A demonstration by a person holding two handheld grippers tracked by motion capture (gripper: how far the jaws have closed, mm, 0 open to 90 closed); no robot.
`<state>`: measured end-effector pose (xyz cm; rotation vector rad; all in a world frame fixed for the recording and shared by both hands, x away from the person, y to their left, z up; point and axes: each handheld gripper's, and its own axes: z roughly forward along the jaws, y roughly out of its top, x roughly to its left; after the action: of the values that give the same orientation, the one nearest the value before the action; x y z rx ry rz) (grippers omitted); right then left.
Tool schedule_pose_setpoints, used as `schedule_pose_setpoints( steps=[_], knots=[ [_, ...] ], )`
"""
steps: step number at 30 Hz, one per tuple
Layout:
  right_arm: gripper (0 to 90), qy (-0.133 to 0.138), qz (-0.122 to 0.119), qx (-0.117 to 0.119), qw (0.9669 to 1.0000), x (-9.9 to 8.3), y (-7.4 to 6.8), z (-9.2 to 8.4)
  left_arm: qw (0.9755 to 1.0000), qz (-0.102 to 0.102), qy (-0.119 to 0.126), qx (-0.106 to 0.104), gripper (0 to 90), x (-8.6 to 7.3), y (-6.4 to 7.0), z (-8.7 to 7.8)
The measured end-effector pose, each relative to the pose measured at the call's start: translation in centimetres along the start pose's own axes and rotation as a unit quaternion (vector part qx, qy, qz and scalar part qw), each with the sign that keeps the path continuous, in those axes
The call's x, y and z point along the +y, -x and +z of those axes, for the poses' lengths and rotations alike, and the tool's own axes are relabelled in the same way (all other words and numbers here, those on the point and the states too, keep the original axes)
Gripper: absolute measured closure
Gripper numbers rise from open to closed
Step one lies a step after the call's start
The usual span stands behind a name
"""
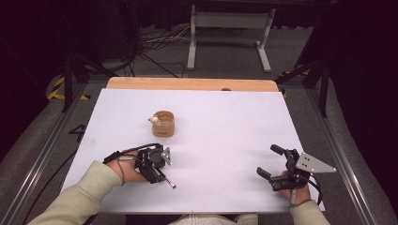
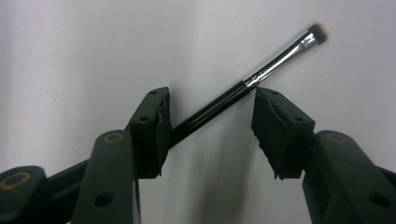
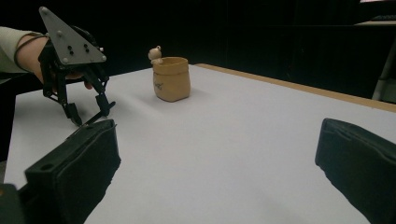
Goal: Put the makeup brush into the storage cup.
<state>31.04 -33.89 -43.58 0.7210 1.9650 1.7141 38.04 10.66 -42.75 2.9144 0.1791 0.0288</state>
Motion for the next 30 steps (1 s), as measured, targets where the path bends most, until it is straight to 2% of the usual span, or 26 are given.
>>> schedule_pose_setpoints(
  steps=[6, 16, 19, 30],
  knots=[
    [0.2, -0.001, 0.002, 0.001, 1.0, -0.02, 0.02, 0.01, 1.0, -0.003, 0.0, -0.002, 53.5, 0.05, 0.1, -0.03],
    [0.2, -0.002, 0.004, 0.0, 1.0, -0.03, 0.03, 0.01, 0.9998, 0.001, -0.018, -0.001, 79.0, 0.33, 0.19, -0.24],
    [0.2, -0.002, 0.004, 0.0, 1.0, -0.04, 0.04, 0.02, 0.9998, 0.001, -0.02, 0.001, 82.4, 0.39, 0.23, -0.23],
    [0.5, -0.004, 0.003, -0.004, 1.0, -0.06, 0.05, 0.06, 0.9997, 0.005, -0.023, 0.001, 82.7, 0.52, 0.26, -0.25]
  ],
)
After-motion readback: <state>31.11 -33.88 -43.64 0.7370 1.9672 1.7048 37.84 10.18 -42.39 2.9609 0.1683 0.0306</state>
